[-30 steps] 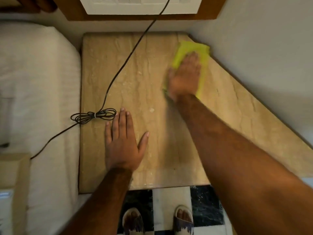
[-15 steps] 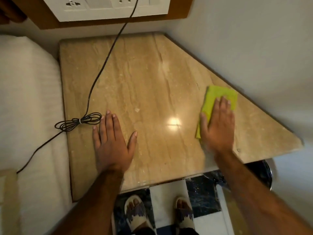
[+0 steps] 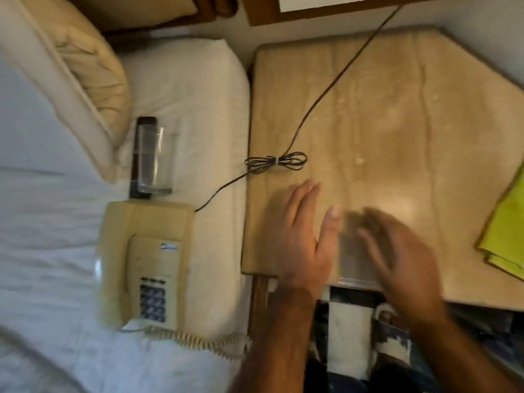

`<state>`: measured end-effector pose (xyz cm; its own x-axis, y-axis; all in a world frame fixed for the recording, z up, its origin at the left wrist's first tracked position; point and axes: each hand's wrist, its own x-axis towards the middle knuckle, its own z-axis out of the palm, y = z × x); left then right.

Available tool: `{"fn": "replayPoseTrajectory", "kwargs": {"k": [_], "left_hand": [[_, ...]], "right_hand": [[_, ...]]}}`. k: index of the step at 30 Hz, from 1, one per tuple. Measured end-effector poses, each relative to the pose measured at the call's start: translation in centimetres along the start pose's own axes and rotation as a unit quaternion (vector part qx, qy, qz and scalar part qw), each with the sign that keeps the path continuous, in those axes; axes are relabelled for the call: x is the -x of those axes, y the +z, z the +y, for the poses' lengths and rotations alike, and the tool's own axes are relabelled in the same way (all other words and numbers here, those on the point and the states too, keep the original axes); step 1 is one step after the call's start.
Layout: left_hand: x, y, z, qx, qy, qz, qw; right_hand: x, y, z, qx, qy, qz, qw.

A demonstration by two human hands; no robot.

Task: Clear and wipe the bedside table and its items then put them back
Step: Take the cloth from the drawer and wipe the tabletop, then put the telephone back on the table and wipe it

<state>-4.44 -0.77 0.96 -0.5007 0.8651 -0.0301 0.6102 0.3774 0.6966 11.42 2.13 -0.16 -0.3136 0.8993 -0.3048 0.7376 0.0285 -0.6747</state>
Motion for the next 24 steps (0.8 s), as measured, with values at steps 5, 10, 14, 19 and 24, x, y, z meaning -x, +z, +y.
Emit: {"fn": "replayPoseTrajectory", "kwargs": {"k": [5,10,14,19,24], "left_hand": [[4.9,-13.5,-8.1,-0.114,-0.095,0.271,0.951],[6.8,-23.1,-16.9,-0.062,-0.369,0.243,0.895],[8.8,-22.6,-16.8,0.005,-0.377,0.179,0.909],[12.1,-18.0,-11.8,0.010,-0.345,0.178,0.922],[10.7,-10.6,-5.4,0.096,-0.267,0.100,0.954]], "right_hand": [[4.6,10.0,-13.1,-0.260,-0.001,-0.265,0.929],[5.2,15.4,-18.9,-0.327,0.096,-0.355,0.871],[5.1,15.4,-18.6,-0.314,0.138,-0.322,0.883],[5.1,10.1,-13.0,-0.345,0.170,-0.302,0.872],[3.2,0.6,-7.6,-0.401,0.194,-0.223,0.867]]}}
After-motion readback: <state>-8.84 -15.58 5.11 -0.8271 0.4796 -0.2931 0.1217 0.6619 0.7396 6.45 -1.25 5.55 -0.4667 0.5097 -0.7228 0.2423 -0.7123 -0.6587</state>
